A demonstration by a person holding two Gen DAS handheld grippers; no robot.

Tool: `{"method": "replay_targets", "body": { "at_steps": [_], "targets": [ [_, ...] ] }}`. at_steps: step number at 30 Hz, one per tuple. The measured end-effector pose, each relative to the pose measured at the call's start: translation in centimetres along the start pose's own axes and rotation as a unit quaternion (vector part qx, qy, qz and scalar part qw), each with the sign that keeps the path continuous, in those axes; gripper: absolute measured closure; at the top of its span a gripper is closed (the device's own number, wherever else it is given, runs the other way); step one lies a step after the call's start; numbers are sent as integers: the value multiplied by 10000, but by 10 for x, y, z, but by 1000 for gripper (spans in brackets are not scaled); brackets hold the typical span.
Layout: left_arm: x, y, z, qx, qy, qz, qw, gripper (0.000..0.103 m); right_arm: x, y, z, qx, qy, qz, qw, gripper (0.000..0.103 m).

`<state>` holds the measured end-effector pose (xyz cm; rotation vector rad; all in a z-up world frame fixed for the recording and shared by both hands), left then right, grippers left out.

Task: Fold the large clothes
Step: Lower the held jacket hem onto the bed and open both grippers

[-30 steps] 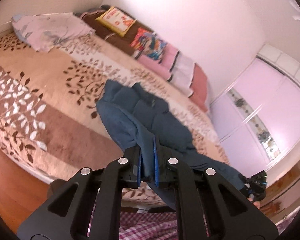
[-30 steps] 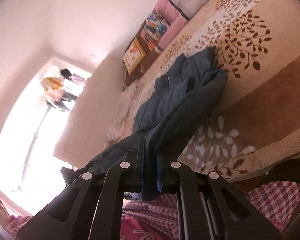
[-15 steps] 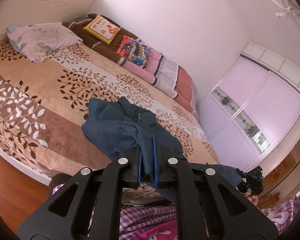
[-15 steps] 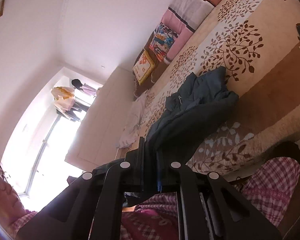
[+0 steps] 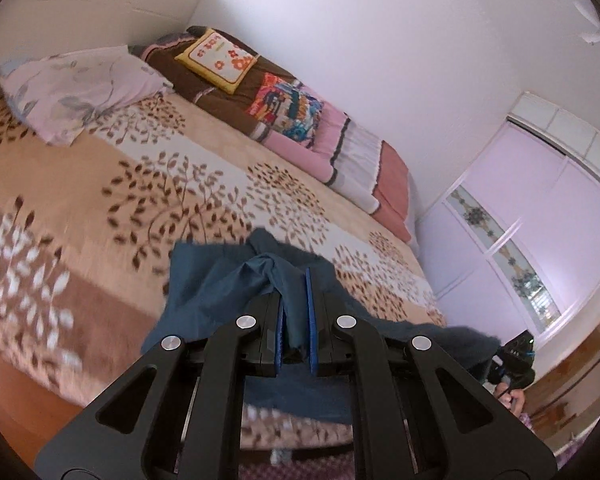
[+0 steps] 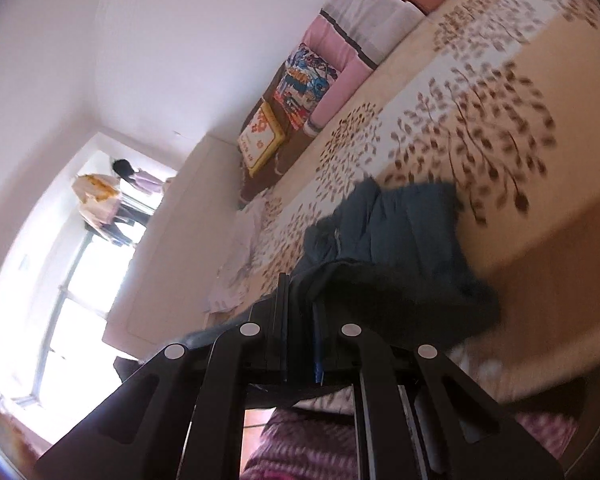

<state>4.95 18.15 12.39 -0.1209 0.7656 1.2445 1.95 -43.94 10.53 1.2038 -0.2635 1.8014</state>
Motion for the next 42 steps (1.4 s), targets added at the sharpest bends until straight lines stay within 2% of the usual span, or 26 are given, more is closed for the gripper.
{"method": "replay_targets", "body": {
  "at_steps": [5, 10, 16, 20, 23, 27, 29, 30, 31, 32, 33, 34, 35, 36, 42],
  "targets": [
    [2, -82, 34, -13, -155, 330, 9993, 94, -5, -75, 54, 55, 257, -340, 9991, 93],
    [25, -170, 55, 58, -40, 768, 9970, 94, -33, -160, 97, 15, 217, -769, 9968, 93],
    [67, -275, 48, 441, 200, 1353, 9896, 94, -91, -246, 114, 181, -35, -1306, 9913, 93],
    [89, -318, 33, 626, 248, 1563, 9854, 94, -132, -290, 111, 316, -218, -1648, 9856, 93],
    [100, -335, 22, 736, 245, 1694, 9825, 93, -153, -311, 107, 450, -249, -1848, 9814, 93],
    [111, -343, 12, 913, 427, 1820, 9781, 81, -176, -327, 98, 707, -556, -2061, 9744, 89],
    [113, -340, 13, 920, 586, 1748, 9785, 73, -181, -325, 96, 718, -810, -1908, 9756, 70],
    [113, -338, 14, 924, 639, 1704, 9790, 69, -180, -322, 95, 713, -879, -1766, 9778, 66],
    [112, -334, 15, 926, 715, 1634, 9796, 67, -178, -318, 95, 697, -936, -1641, 9795, 53],
    [110, -328, 18, 888, 773, 1578, 9804, 59, -176, -315, 96, 672, -970, -1566, 9806, 39],
    [108, -324, 20, 811, 762, 1591, 9810, 43, -171, -310, 98, 609, -976, -1521, 9817, 33],
    [104, -315, 25, 627, 685, 1655, 9818, 34, -165, -302, 101, 475, -914, -1551, 9825, 22],
    [99, -304, 30, 389, 612, 1673, 9832, 26, -159, -295, 103, 372, -851, -1592, 9829, 20],
    [96, -295, 35, 236, 583, 1612, 9849, 25, -154, -287, 106, 281, -789, -1615, 9833, 20],
    [93, -248, 44, 209, 652, 1609, 9846, 25, -133, -244, 103, 110, -730, -1565, 9849, 20]
  ]
}}
Point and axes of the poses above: each gripper's, at about its wrist camera, not at the fingertips, and y roughly against the way its jaws point, x to its left, z to its top, the point moved 1 cm from there along -y, roughly the way its jaws point, and after that the axes turned 10 degrees about -x, right-handed, at the moved point
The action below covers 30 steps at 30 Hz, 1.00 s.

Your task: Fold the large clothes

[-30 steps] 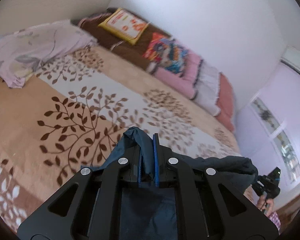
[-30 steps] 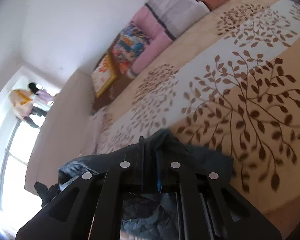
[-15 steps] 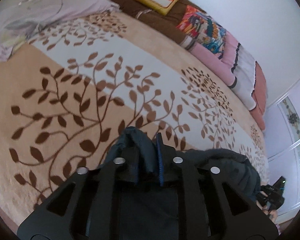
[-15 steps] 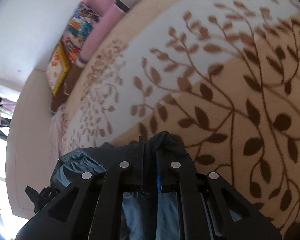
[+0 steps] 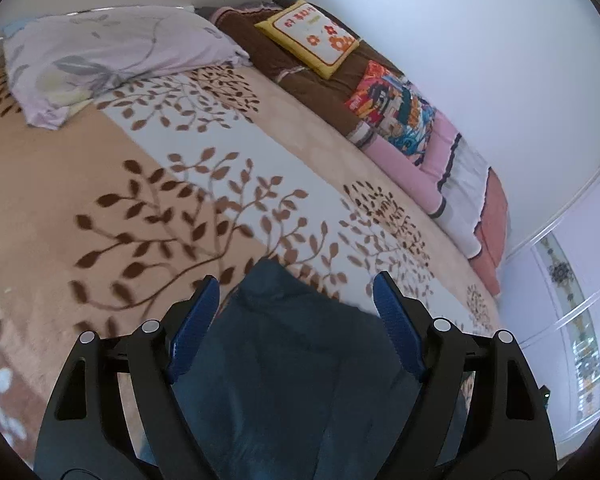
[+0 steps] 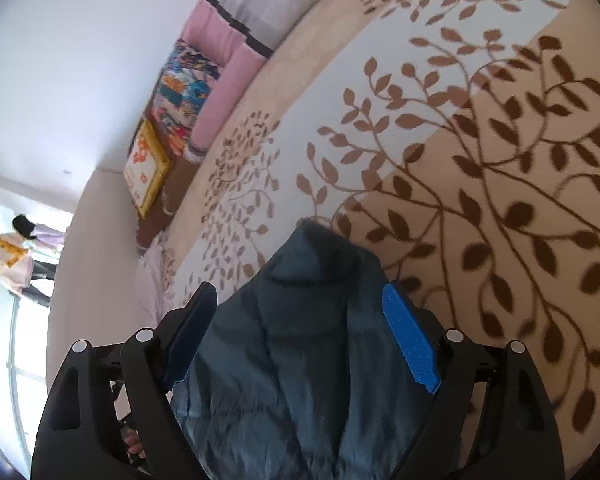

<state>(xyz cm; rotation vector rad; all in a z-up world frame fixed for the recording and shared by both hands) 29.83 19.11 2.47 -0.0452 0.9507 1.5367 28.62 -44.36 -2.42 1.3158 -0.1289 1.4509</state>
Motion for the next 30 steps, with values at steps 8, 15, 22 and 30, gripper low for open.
{"method": "replay_targets", "body": {
  "at_steps": [8, 15, 22, 30],
  "targets": [
    [35, 76, -46, 343, -328, 174, 9987, 23, -11, 78, -67, 149, 498, -200, 9984, 20],
    [53, 93, -98, 723, -766, 552, 9929, 23, -32, 99, -128, 395, 849, -606, 9938, 20],
    [59, 76, -118, 910, -998, 719, 9882, 25, -32, 103, -137, 291, 947, -642, 9930, 20],
    [57, 80, -125, 893, -1001, 459, 9899, 92, -40, 106, -129, 167, 886, -740, 9932, 20]
  ]
}}
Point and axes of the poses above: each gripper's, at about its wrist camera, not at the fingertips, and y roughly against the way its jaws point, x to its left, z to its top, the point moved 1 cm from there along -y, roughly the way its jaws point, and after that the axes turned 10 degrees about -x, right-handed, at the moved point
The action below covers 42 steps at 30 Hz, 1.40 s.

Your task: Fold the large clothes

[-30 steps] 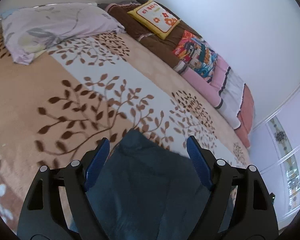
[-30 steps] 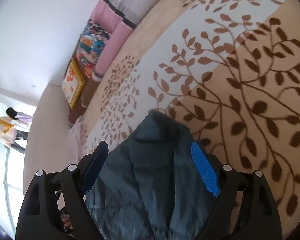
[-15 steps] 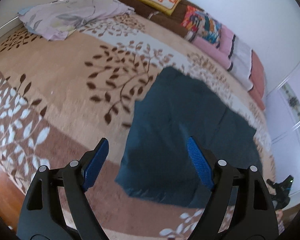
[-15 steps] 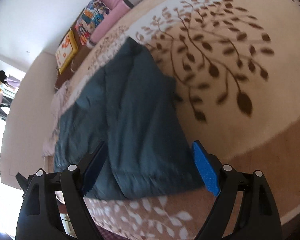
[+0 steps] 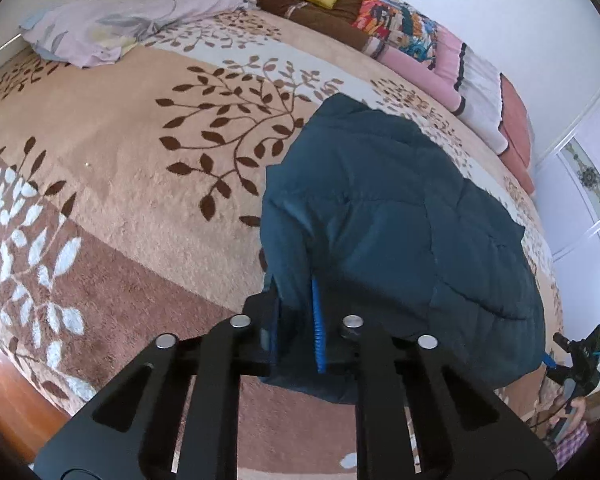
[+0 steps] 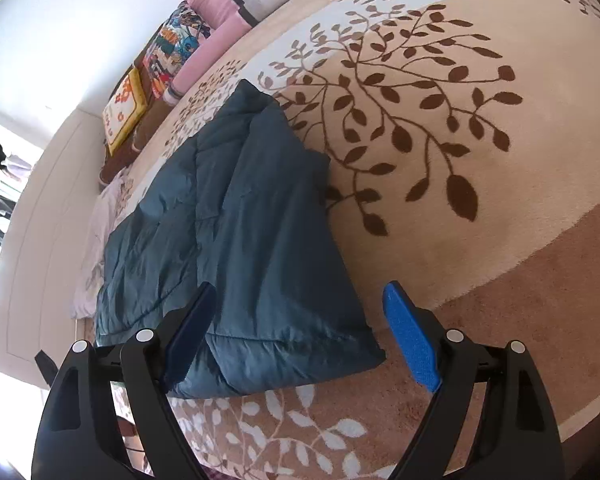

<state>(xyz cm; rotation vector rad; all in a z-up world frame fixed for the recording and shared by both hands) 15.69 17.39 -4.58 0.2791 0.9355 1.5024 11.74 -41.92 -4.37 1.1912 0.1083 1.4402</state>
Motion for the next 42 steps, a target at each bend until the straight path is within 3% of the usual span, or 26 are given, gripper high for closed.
{"method": "replay_targets", "body": {
  "at_steps": [6, 7, 8, 9, 10, 13, 20, 28, 31, 33, 35, 39, 42],
  "targets": [
    [-5, 4, 1, -84, -58, 96, 9999, 93, 18, -10, -1, -25, 404, 129, 9991, 25],
    [-5, 4, 1, -95, -32, 108, 9999, 93, 23, -13, -1, -45, 555, 122, 9984, 35],
    [-4, 5, 2, -109, -13, 114, 9999, 93, 27, -14, 0, -79, 697, 88, 9975, 55],
    [-4, 5, 2, -118, 2, 120, 9999, 94, 29, -15, 0, -91, 846, -2, 9964, 66],
    [-4, 7, 3, -132, 30, 107, 9999, 94, 30, -17, 1, -80, 1003, -181, 9948, 84],
    [-3, 14, 3, -212, 95, 44, 9997, 94, 27, -9, 2, -133, 860, 33, 9962, 91],
    [8, 27, -15, -173, 151, -30, 9997, 94, 24, 33, -28, -381, 1039, 79, 9938, 93],
    [16, -1, -32, 76, 158, 374, 9991, 91, 3, 5, -45, -30, 861, -301, 9958, 92],
    [17, 6, -30, -10, 272, 476, 9985, 80, 7, 1, -44, 110, 803, -502, 9954, 82],
    [22, 18, -27, -169, 388, 565, 9975, 49, 8, 7, -41, 100, 807, -586, 9950, 64],
    [26, 32, -23, -411, 524, 524, 9964, 46, 10, 20, -38, -136, 886, -737, 9932, 48],
    [26, 52, -17, -592, 641, 228, 9959, 46, 25, 51, -33, -793, 1233, -911, 9850, 47],
    [12, 59, -16, -664, 583, -15, 9961, 50, 57, 50, -39, -687, 1644, -471, 9829, 61]
  ]
}}
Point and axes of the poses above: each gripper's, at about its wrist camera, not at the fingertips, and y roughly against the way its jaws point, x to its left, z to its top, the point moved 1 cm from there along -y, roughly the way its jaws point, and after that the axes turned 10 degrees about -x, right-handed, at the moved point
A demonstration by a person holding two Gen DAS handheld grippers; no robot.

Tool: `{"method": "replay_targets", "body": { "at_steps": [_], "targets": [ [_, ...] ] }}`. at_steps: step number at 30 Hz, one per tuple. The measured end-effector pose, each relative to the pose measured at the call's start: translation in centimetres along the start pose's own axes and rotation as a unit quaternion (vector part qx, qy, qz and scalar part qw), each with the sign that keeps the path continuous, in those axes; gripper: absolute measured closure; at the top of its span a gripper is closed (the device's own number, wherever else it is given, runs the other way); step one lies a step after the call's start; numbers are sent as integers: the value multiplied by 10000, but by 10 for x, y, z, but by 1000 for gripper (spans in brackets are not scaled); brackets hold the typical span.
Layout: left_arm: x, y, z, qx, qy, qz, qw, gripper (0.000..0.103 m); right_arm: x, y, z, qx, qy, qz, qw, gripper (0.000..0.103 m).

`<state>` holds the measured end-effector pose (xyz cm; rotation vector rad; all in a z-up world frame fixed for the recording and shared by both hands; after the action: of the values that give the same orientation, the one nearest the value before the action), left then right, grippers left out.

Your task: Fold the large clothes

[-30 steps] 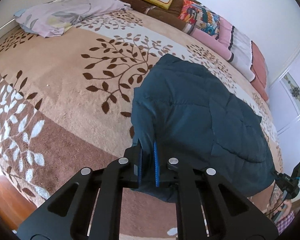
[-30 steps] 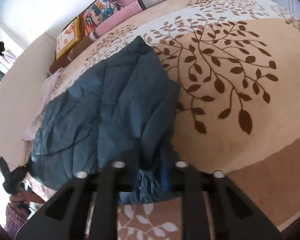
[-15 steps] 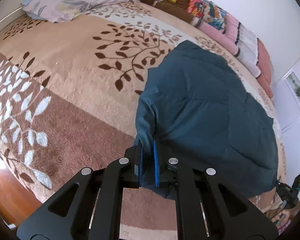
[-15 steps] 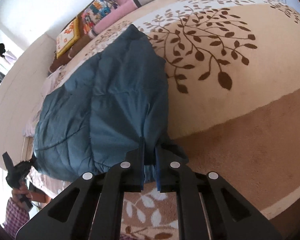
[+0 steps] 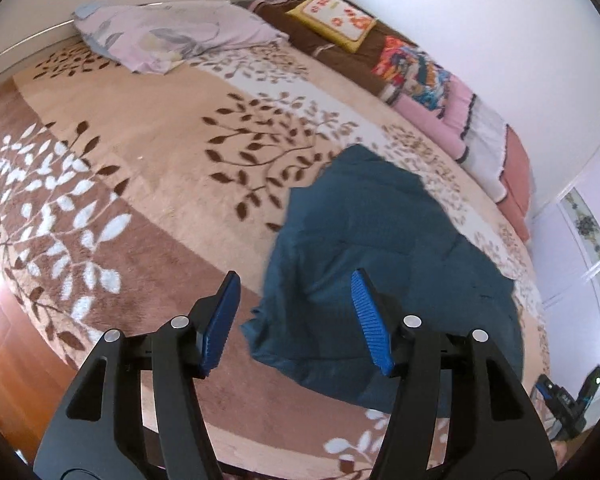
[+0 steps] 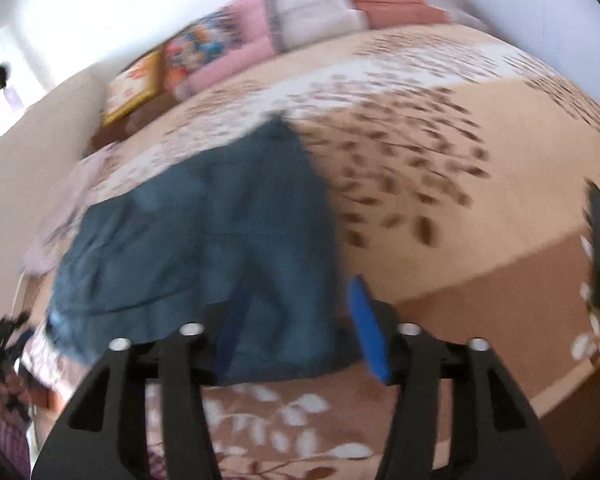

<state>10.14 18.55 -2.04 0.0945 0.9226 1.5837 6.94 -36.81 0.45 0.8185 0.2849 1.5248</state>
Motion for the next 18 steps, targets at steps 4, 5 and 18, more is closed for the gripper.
{"method": "replay_targets", "body": {
  "at_steps": [4, 5, 18],
  "targets": [
    [-28, -2, -8, 84, -343, -335, 9988, 55, 55, -17, -5, 320, 627, 581, 9958, 73],
    [-35, -5, -11, 136, -491, -344, 9981, 55, 67, -25, -8, 423, 768, 646, 9941, 75],
    [-27, -1, -45, 475, -110, -626, 9968, 56, 214, -125, -31, 1414, 1565, 1411, 9673, 76]
  ]
}}
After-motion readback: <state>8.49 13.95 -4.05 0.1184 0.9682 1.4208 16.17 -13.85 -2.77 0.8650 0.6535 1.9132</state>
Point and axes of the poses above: each gripper's, at about its wrist camera, not at the fingertips, and y roughly against the way its jaws point, x to its left, z to its top, the point moved 1 cm from there along -y, roughly the way its jaws point, and after that the axes turned 10 degrees about -x, right-handed, at the moved point
